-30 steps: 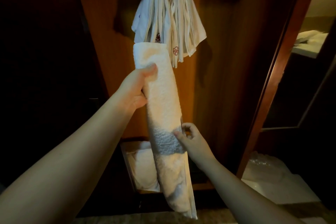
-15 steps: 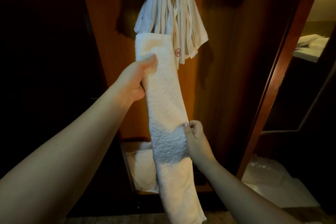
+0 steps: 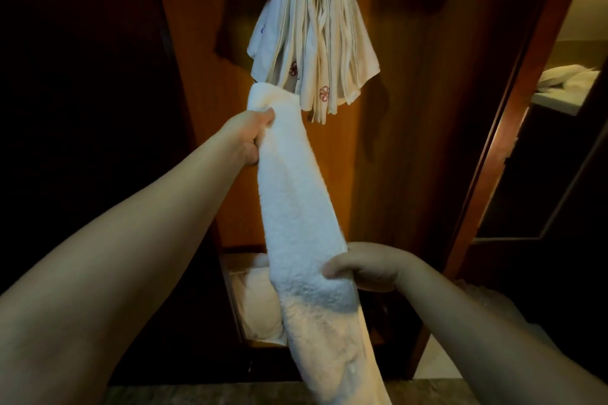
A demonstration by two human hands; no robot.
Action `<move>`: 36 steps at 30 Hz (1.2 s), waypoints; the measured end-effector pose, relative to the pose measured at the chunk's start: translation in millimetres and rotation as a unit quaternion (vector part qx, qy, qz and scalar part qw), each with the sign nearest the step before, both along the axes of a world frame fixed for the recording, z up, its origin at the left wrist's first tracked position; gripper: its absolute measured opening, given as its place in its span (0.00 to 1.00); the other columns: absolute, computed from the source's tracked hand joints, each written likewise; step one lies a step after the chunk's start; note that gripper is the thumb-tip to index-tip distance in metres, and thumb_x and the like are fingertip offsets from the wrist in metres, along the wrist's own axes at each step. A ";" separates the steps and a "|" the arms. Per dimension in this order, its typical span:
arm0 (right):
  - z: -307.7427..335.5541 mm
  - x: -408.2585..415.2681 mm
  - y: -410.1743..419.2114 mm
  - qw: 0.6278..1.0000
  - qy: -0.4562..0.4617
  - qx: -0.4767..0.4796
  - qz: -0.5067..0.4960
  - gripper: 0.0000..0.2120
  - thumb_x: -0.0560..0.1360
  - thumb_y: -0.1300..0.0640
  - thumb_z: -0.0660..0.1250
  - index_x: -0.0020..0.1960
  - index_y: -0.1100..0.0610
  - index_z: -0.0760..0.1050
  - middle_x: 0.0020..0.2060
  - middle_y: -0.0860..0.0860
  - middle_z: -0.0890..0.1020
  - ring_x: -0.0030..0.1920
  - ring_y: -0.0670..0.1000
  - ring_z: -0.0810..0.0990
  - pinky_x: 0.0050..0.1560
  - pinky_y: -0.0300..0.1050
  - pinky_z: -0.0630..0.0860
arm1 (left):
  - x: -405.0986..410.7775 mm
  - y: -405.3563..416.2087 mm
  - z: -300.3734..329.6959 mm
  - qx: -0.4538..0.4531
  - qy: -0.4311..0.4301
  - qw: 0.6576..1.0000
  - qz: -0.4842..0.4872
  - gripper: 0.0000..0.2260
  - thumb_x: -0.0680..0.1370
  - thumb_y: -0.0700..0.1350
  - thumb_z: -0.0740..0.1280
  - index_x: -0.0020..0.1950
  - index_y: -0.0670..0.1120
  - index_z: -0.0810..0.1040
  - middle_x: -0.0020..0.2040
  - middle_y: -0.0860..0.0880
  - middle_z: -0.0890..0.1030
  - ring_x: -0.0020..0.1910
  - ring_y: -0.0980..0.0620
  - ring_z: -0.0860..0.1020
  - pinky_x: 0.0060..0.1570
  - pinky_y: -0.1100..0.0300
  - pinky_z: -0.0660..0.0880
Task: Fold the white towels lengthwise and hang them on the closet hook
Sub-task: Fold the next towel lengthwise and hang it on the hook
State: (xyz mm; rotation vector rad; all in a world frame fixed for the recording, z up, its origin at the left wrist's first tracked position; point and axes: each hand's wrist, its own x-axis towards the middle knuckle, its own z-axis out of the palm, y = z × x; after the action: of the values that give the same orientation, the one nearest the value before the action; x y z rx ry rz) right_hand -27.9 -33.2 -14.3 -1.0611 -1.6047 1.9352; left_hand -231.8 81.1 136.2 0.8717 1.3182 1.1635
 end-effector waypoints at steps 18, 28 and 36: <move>103.0 25.0 3.8 0.952 0.122 0.082 -0.269 0.18 0.81 0.49 0.63 0.66 0.57 0.76 0.58 0.54 0.85 0.61 0.55 0.82 0.69 0.56 0.71 | 35.3 -28.1 -87.0 0.161 0.084 0.983 -0.015 0.12 0.83 0.56 0.60 0.48 0.50 0.76 0.45 0.49 0.79 0.39 0.52 0.77 0.39 0.59 0.73; 141.4 6.4 22.7 0.921 -0.041 0.176 -0.346 0.22 0.82 0.42 0.60 0.70 0.55 0.67 0.57 0.57 0.82 0.57 0.57 0.82 0.60 0.57 0.80 | 90.6 -93.2 -113.0 0.314 0.258 0.907 -0.112 0.33 0.76 0.55 0.70 0.76 0.63 0.56 0.71 0.58 0.65 0.61 0.59 0.73 0.49 0.66 0.73; 169.1 17.3 33.8 0.891 0.034 0.190 -0.411 0.09 0.82 0.48 0.62 0.53 0.53 0.72 0.52 0.58 0.84 0.51 0.57 0.84 0.48 0.56 0.84 | 79.3 -77.1 -133.3 0.321 0.247 0.910 -0.084 0.08 0.77 0.60 0.60 0.54 0.74 0.71 0.47 0.64 0.80 0.41 0.64 0.80 0.34 0.61 0.80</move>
State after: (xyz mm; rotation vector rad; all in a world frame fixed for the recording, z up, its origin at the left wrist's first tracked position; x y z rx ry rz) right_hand -10.6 0.6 154.8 -1.2100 -1.1348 1.0312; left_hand -152.5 4.0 2.9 1.8221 1.2172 1.3060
